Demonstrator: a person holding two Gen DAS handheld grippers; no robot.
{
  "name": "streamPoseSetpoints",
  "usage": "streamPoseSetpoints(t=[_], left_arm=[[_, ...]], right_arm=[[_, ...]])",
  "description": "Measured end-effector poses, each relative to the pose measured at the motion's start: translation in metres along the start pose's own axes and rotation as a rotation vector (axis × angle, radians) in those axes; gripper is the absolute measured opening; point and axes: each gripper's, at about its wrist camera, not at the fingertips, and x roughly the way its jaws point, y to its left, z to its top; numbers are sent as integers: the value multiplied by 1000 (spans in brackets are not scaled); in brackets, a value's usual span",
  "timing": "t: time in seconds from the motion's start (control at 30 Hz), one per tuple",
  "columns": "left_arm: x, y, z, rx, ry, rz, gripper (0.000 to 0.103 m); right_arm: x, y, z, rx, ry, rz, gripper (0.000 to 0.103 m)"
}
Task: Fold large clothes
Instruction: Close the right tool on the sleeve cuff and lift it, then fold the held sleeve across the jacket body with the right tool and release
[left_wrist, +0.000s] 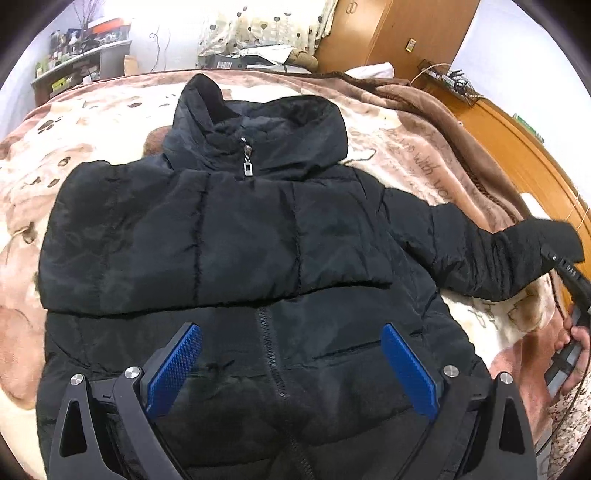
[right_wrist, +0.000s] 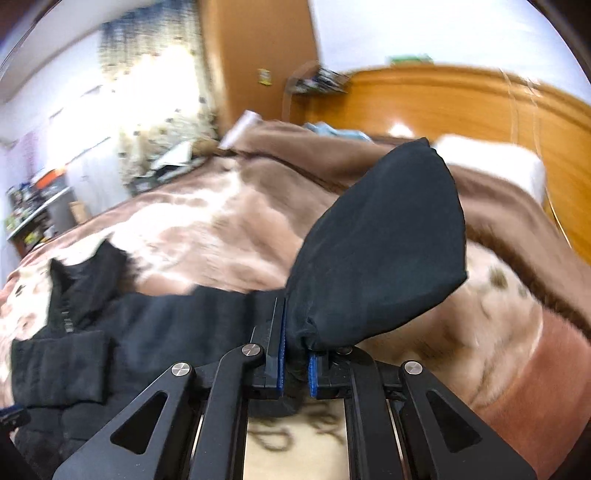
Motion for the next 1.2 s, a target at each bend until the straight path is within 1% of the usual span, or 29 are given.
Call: streamPoseSetpoints(t=[0.1, 0.2, 0.27, 0.4, 0.47, 0.53, 0.67, 0.77, 0.83, 0.87, 0.97, 1.0, 1.07, 1.13, 1.17, 1.2], left_arm=[[-10, 10, 3, -16, -17, 23, 99], [-21, 23, 4, -41, -33, 23, 99], [-28, 29, 4, -48, -42, 31, 99], [-41, 47, 4, -71, -61, 13, 99], [-47, 56, 4, -77, -74, 21, 99], [-51, 65, 4, -90, -79, 11, 99], [-54, 85, 3, -123, -75, -14, 99], [-55, 93, 1, -126, -83, -1, 100], [-53, 98, 0, -113, -77, 43, 102], [-51, 100, -1, -114, -70, 46, 102], [-45, 109, -3, -140, -46, -2, 102], [-44, 111, -4, -141, -43, 0, 102], [-42, 111, -5, -144, -42, -13, 102], [-37, 112, -3, -172, -31, -50, 102], [-35, 113, -2, -186, -25, -57, 102], [-34, 112, -1, -189, -26, -47, 102]], right_arm=[[-16, 30, 12, -46, -24, 69, 9], [-24, 63, 21, -107, -52, 125, 9], [-28, 89, 23, -156, -63, 164, 9], [-29, 138, 17, -216, -54, 259, 9], [-24, 160, 10, -242, -34, 301, 9], [-19, 183, 0, -264, -3, 349, 9], [-2, 226, -25, -330, 61, 411, 9], [13, 253, -43, -356, 117, 448, 9], [19, 267, -55, -377, 146, 460, 9], [24, 273, -63, -385, 165, 467, 9], [37, 285, -82, -400, 217, 492, 9], [40, 287, -87, -415, 229, 494, 9], [47, 292, -94, -428, 252, 491, 9], [54, 295, -100, -427, 282, 496, 10], [57, 296, -102, -424, 288, 494, 10], [60, 296, -104, -421, 299, 495, 12]])
